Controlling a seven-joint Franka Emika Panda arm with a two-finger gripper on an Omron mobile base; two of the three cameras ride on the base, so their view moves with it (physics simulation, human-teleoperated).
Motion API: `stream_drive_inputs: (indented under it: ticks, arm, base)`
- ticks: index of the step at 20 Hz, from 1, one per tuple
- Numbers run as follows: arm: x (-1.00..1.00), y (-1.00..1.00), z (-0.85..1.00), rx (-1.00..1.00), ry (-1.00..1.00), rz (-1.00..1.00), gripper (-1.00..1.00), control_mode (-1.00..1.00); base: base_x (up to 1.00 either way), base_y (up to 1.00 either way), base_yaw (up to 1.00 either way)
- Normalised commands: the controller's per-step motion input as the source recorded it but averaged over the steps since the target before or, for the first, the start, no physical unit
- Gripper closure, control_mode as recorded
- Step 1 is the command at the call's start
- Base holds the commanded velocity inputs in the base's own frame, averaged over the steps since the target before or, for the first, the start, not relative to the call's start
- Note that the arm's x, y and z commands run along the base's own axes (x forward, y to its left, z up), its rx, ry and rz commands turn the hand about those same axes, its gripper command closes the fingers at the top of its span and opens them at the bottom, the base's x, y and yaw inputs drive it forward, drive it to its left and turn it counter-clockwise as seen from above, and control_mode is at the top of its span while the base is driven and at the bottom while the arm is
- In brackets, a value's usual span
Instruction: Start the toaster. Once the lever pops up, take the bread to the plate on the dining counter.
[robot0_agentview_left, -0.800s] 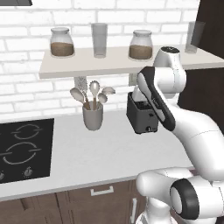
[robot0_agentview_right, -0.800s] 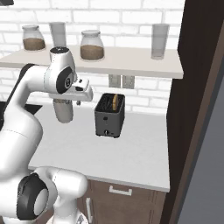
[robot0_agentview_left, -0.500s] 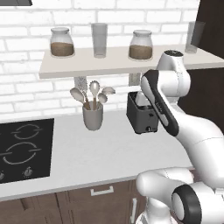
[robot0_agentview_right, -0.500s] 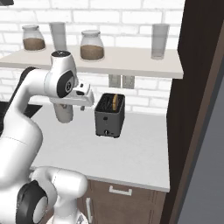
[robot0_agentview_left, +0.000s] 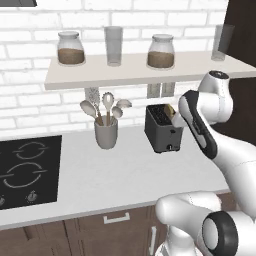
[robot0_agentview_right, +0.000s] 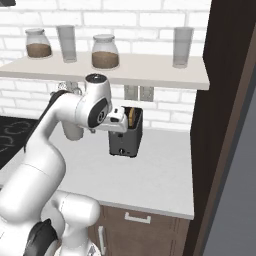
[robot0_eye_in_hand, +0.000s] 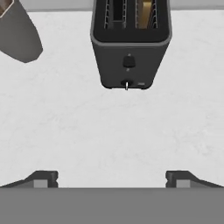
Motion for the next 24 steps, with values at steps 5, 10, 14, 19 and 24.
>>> stream_drive_inputs:
  ticks: [5,10,14,19,24]
  arm:
    - [0.58,-0.31,-0.14,0.01,0.0,0.0,-1.0,-1.0]
    - [0.6,-0.19,-0.16,0.01,0.0,0.0,-1.0,-1.0]
    - [0.23,-0.24,-0.3,0.01,0.0,0.0,-1.0,-1.0]
    - [0.11,0.03,-0.38,0.0,0.0,-0.01,-1.0,-1.0]
    - [0.07,0.05,-0.38,0.0,-0.03,0.0,-1.0,-1.0]
  base:
    - [0.0,0.0,0.0]
    - [0.0,0.0,0.0]
    - [0.0,0.0,0.0]
    - [0.0,0.0,0.0]
    - [0.0,0.0,0.0]
